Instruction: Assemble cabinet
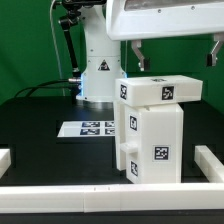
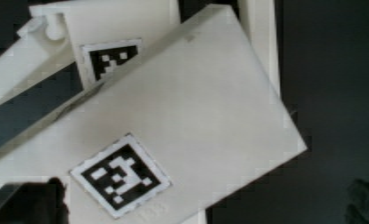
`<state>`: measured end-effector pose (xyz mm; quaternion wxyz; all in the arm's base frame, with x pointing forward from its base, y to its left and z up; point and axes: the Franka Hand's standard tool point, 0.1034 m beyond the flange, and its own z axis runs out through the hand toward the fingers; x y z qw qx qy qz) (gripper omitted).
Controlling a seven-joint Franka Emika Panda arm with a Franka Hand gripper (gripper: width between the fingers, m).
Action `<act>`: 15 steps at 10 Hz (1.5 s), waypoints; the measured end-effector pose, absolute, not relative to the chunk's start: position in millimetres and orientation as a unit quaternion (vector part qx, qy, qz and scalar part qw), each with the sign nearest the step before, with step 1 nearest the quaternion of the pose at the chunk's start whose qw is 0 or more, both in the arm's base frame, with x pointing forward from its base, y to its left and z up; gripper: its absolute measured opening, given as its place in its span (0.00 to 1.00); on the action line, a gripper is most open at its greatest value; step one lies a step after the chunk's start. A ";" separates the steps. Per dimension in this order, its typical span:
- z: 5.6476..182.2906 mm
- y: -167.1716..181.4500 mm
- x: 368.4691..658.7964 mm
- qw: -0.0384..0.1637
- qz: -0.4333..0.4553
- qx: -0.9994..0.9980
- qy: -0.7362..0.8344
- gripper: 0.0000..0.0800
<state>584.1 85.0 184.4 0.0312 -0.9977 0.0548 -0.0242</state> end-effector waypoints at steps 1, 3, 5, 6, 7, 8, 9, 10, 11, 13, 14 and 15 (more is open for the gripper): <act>184.1 84.2 584.0 0.030 -0.025 -0.999 0.016 1.00; 183.9 83.9 583.8 0.028 -0.026 -0.999 -0.038 1.00; 184.3 80.7 583.3 0.023 -0.027 -0.985 -0.167 1.00; 184.6 78.9 583.7 0.022 -0.028 -0.975 -0.219 1.00; 184.2 77.0 583.6 0.019 -0.029 -0.956 -0.290 1.00; 183.5 76.7 582.2 0.017 -0.026 -0.937 -0.347 1.00; 182.6 75.9 581.1 0.015 -0.026 -0.919 -0.394 1.00; 180.6 74.5 579.1 0.009 -0.022 -0.898 -0.439 1.00; 178.3 72.1 577.5 -0.004 -0.016 -0.866 -0.500 1.00; 178.0 68.8 577.8 -0.008 -0.014 -0.841 -0.542 1.00; 178.0 67.0 577.9 -0.012 -0.012 -0.818 -0.575 1.00; 178.0 64.9 578.2 -0.017 -0.008 -0.786 -0.618 1.00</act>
Offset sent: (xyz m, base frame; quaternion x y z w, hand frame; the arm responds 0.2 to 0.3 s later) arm 0.0000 0.0000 0.0000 0.0000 0.0000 -0.1938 0.9810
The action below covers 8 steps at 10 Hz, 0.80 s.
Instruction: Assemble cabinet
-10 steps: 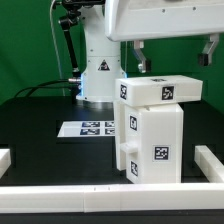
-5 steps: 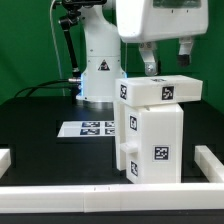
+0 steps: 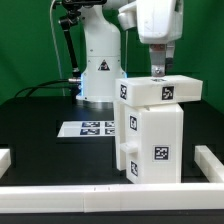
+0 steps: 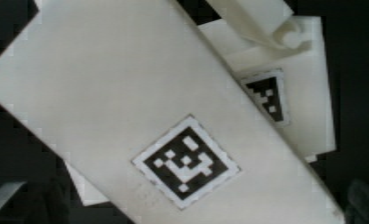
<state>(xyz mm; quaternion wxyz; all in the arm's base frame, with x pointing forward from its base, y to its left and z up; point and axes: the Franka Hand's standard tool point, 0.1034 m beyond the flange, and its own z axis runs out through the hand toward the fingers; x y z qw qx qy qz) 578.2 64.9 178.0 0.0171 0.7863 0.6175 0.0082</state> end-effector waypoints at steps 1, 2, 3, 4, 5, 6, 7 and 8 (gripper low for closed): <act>177.4 64.2 578.3 0.021 0.005 0.756 0.655 1.00; 174.3 64.1 577.9 0.025 -0.002 0.727 0.686 1.00; 170.8 63.8 577.7 0.028 -0.010 0.692 0.721 1.00; 168.8 62.8 579.3 0.032 -0.016 0.667 0.744 1.00; 167.2 61.5 582.1 0.040 -0.023 0.648 0.760 1.00; 165.8 60.9 583.8 0.045 -0.028 0.640 0.767 1.00; 165.0 60.2 583.8 0.045 -0.028 0.641 0.765 1.00; 164.3 59.3 583.6 0.044 -0.028 0.645 0.762 1.00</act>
Offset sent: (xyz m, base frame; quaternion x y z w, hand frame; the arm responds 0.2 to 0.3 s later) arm 0.0082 0.0102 -0.0068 -0.0016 -0.0089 -0.2328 0.9725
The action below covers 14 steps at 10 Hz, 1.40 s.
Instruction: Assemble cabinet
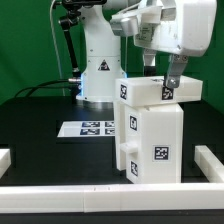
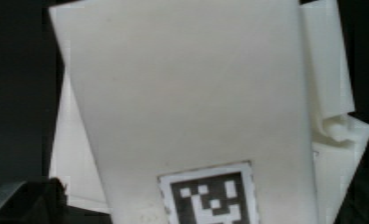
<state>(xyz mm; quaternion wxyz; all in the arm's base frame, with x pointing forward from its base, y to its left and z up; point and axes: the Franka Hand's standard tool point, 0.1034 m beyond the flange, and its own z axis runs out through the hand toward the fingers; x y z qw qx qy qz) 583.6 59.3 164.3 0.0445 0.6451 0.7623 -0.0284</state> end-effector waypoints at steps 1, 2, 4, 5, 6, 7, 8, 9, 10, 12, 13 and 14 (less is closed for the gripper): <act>163.2 58.0 583.3 0.044 -0.029 0.648 0.760 0.98; 161.6 56.6 583.0 0.043 -0.030 0.649 0.759 0.71; 160.8 55.8 582.9 0.043 -0.031 0.650 0.758 0.70; 160.8 55.4 583.0 0.043 -0.031 0.650 0.758 0.70; 160.8 54.7 583.1 0.043 -0.031 0.658 0.751 0.70; 160.8 54.5 583.1 0.044 -0.030 0.665 0.745 0.70; 160.8 54.4 583.1 0.044 -0.030 0.676 0.735 0.70; 160.7 54.3 583.1 0.045 -0.028 0.705 0.707 0.70; 160.6 54.3 583.0 0.046 -0.026 0.736 0.675 0.70; 160.3 54.4 582.6 0.047 -0.022 0.792 0.608 0.70; 160.2 54.3 582.3 0.048 -0.021 0.821 0.568 0.70; 160.2 54.2 582.3 0.048 -0.019 0.839 0.542 0.70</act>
Offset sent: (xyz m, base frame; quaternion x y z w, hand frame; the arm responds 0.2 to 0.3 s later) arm -0.0001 0.0001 -0.0035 0.0055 0.0011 0.0007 1.0000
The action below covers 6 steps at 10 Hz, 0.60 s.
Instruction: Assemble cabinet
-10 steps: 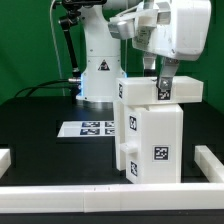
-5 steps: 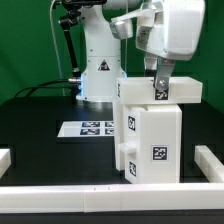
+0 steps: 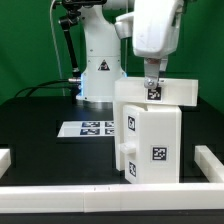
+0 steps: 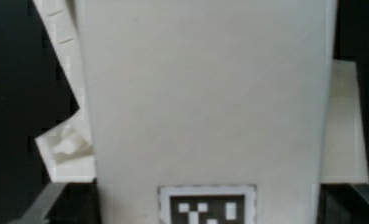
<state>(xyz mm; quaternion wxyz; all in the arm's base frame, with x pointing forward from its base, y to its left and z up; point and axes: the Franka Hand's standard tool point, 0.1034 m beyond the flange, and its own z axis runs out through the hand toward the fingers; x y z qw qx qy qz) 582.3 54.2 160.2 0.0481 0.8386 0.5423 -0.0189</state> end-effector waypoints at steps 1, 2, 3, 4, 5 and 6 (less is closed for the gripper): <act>160.3 53.5 582.6 0.048 -0.016 0.864 0.501 0.70; 160.3 51.7 583.1 0.047 -0.013 0.880 0.473 0.70; 160.1 50.7 583.1 0.047 -0.011 0.893 0.448 0.70; 160.0 50.5 583.0 0.047 -0.010 0.906 0.421 0.70; 160.0 50.8 582.9 0.047 -0.009 0.916 0.399 0.70; 159.8 50.9 582.6 0.047 -0.006 0.936 0.350 0.70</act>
Offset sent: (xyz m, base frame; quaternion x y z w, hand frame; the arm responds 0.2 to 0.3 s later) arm -0.0019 -0.0017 -0.0009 0.0098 0.0173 0.1806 0.9834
